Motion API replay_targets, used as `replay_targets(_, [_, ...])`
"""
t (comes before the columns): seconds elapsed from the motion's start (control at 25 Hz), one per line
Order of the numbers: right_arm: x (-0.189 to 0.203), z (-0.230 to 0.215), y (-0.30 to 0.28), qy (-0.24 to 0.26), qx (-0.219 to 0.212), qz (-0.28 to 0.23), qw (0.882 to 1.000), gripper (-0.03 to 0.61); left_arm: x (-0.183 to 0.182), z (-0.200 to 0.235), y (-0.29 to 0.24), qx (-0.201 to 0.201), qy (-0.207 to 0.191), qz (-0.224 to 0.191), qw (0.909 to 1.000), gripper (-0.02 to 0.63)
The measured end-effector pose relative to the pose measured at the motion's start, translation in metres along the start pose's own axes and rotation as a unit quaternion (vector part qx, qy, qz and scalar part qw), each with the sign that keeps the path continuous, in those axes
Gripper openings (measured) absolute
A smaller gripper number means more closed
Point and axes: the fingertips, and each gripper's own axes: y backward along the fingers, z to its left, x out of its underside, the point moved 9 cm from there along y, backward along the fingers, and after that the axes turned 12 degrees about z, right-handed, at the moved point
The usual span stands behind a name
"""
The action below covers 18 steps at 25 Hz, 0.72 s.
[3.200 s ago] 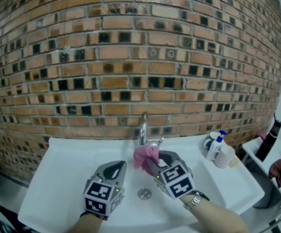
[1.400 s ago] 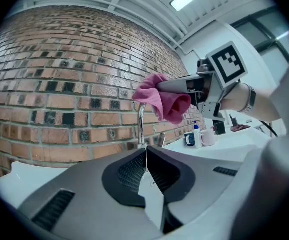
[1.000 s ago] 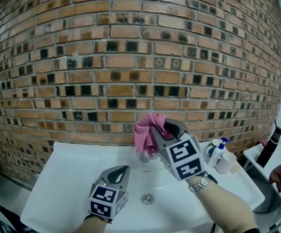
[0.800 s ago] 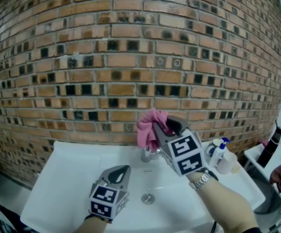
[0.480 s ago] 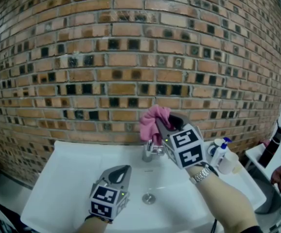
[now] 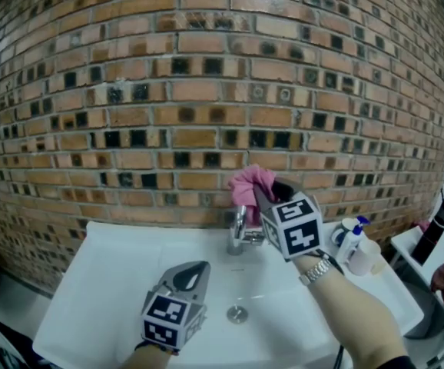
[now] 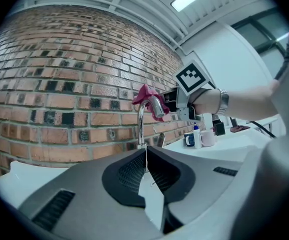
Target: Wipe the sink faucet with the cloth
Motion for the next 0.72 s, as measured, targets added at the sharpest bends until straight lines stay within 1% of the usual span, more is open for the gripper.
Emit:
replay_targets(0.08, [0.004, -0.001, -0.005, -0.004, 0.004, 0.007, 1.0, 0.091, -0.004, -0.001, 0.0, 0.005, 0.002, -0.01, 0.9999, 0.011])
replay_targets(0.2, [0.01, -0.002, -0.012, -0.004, 0.011, 0.018, 1.0, 0.087, -0.005, -0.002, -0.001, 0.008, 0.005, -0.015, 0.9999, 0.011])
replay_targets(0.56, [0.024, 0.003, -0.028, 0.003, 0.024, 0.045, 0.999, 0.083, -0.003, -0.002, 0.0, 0.006, -0.002, -0.004, 1.0, 0.011])
replay_targets(0.72, [0.026, 0.006, -0.031, 0.002, 0.029, 0.053, 0.998, 0.081, -0.009, -0.002, 0.001, 0.007, 0.001, -0.012, 0.9999, 0.011])
